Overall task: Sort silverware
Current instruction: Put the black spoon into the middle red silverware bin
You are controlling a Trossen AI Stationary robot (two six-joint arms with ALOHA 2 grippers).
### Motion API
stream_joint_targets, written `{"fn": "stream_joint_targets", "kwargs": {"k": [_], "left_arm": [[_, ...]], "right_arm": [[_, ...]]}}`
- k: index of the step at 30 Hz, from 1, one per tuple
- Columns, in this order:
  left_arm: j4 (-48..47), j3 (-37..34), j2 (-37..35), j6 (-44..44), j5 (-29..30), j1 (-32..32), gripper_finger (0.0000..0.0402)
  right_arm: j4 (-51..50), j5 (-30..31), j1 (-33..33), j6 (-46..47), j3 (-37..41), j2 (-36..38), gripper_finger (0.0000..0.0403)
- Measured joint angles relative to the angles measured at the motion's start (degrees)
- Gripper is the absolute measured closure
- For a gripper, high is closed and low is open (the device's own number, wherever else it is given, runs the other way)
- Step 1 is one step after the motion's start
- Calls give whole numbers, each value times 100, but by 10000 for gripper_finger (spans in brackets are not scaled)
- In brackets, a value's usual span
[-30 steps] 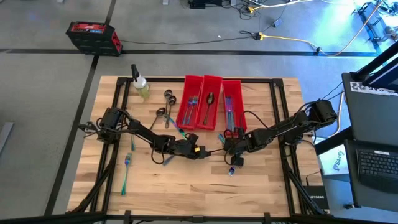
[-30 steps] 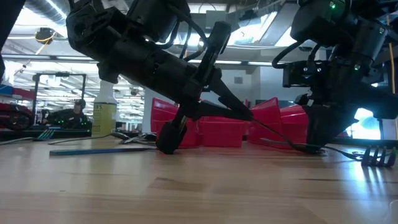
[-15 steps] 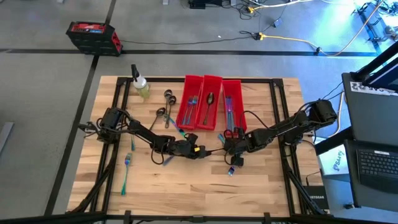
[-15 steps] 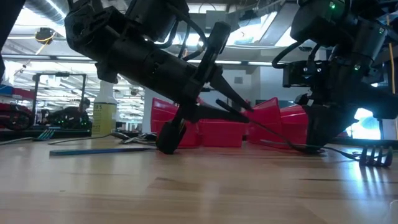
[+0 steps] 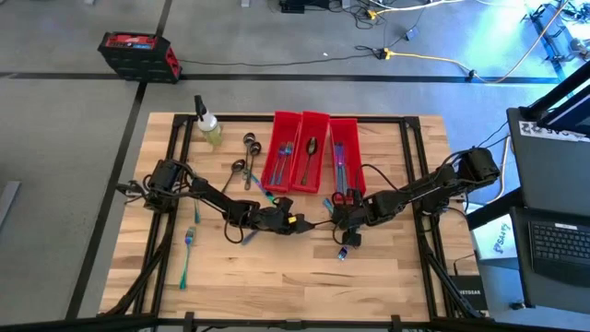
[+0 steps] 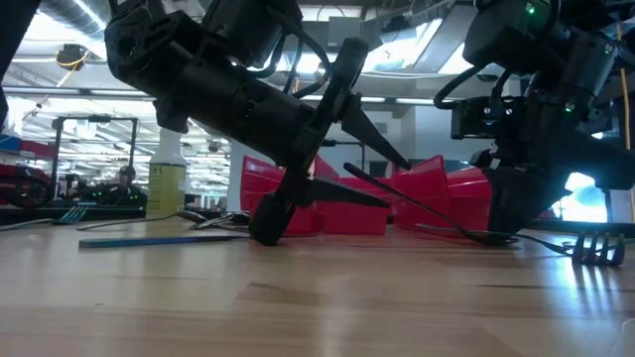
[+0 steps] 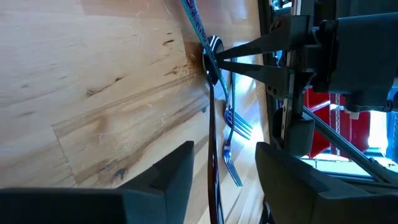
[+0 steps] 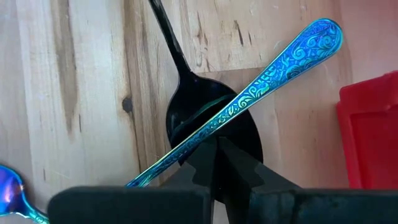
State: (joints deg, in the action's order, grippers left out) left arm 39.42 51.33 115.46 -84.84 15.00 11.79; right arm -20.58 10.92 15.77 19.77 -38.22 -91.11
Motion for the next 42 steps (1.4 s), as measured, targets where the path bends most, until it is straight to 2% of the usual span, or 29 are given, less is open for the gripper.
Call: {"fn": "stream_joint_targets", "kwargs": {"k": [9,18,22,32,42], "left_arm": [[6,-2,0,-2,-175,-18,237],[11,-2,0,-48,-172,-59,346],[15,-2,0,-33,-177,-59,370],[33,0,0,115,-86,-56,397],[33,4,0,290,-24,-11,401]], "right_arm": [[0,0,0,0,0,0,403],[0,0,0,-7,0,0,403],[0,0,0,-9,0,0,403],[2,0,0,-11,0,0,403],[-147,-184,-4,-170,-152,169,386]]}}
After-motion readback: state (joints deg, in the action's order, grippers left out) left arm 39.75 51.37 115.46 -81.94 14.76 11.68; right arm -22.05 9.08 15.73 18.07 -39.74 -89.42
